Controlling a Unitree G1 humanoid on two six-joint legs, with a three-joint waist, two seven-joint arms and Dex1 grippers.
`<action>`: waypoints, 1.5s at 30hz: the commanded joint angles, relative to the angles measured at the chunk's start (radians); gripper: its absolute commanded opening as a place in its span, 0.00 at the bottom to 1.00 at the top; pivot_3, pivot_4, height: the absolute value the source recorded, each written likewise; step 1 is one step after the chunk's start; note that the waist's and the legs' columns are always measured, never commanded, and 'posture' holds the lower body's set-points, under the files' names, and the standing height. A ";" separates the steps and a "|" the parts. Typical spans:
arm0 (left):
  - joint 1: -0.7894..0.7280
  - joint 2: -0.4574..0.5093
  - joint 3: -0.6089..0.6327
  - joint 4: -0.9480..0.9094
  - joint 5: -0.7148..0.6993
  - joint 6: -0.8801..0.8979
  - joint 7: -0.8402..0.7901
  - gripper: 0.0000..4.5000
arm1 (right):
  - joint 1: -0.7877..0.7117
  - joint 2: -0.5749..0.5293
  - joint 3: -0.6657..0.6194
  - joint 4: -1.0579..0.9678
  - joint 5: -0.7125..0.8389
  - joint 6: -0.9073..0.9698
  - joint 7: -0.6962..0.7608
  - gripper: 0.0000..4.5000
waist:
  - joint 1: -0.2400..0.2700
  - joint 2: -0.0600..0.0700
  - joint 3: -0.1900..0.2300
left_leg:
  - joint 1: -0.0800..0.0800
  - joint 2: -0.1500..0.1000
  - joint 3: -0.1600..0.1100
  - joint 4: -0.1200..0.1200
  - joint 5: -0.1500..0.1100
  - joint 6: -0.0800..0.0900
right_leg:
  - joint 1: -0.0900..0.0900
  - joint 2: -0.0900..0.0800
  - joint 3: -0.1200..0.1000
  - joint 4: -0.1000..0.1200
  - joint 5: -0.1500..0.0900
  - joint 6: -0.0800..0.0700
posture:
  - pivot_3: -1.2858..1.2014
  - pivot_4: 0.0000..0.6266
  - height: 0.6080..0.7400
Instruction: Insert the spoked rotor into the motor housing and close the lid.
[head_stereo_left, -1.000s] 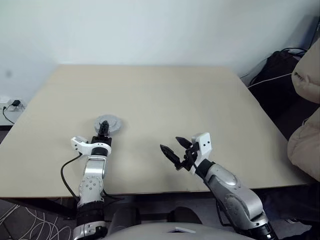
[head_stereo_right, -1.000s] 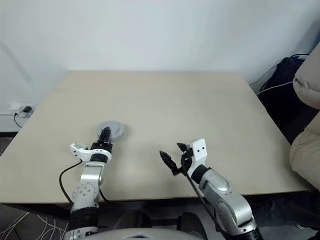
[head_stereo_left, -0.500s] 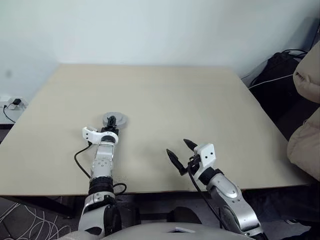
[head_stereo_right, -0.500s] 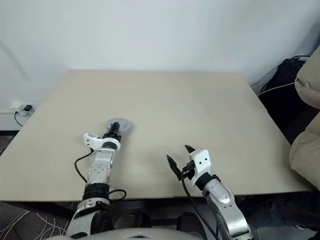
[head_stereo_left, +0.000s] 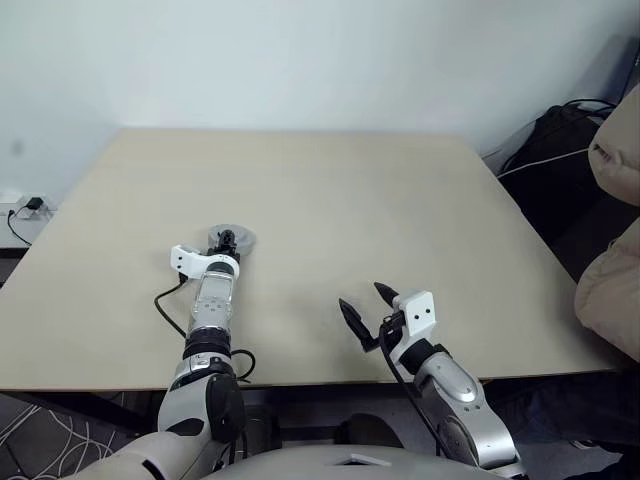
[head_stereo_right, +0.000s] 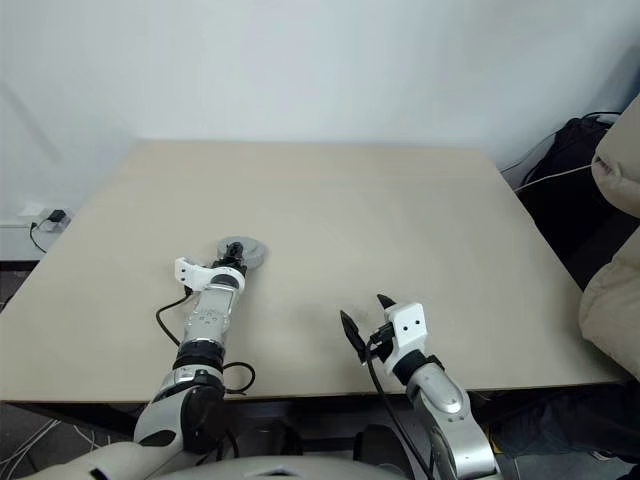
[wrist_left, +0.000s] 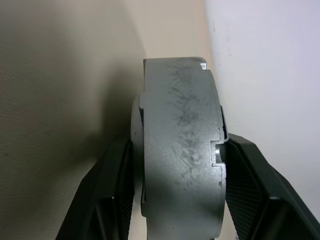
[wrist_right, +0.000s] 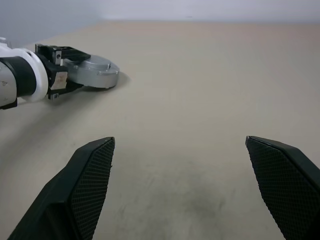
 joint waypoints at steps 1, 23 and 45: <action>-0.005 0.002 0.000 -0.023 0.031 0.018 0.011 0.54 | -0.016 0.009 -0.016 -0.034 -0.003 0.003 -0.003 1.00 | -0.001 0.000 0.000 | 0.000 0.000 0.000 0.000 0.000 0.000 | 0.000 0.000 0.000 0.000 0.000 0.000 | 0.52 0.00 1.00; 0.403 -0.061 -0.094 -0.521 0.020 0.360 0.173 0.99 | -0.031 0.038 -0.024 -0.027 0.006 0.067 0.005 1.00 | -0.022 0.010 -0.019 | 0.007 0.002 0.001 -0.003 -0.001 -0.001 | 0.002 -0.002 0.005 0.001 0.000 -0.004 | 0.52 0.00 1.00; 0.809 0.257 -0.583 -0.830 0.553 0.052 -0.317 0.99 | -0.001 0.007 -0.014 -0.017 -0.125 -0.046 -0.007 1.00 | -0.009 0.022 -0.025 | 0.013 -0.003 0.005 -0.022 0.000 -0.002 | 0.001 -0.012 0.007 -0.003 -0.006 -0.009 | 0.52 0.00 1.00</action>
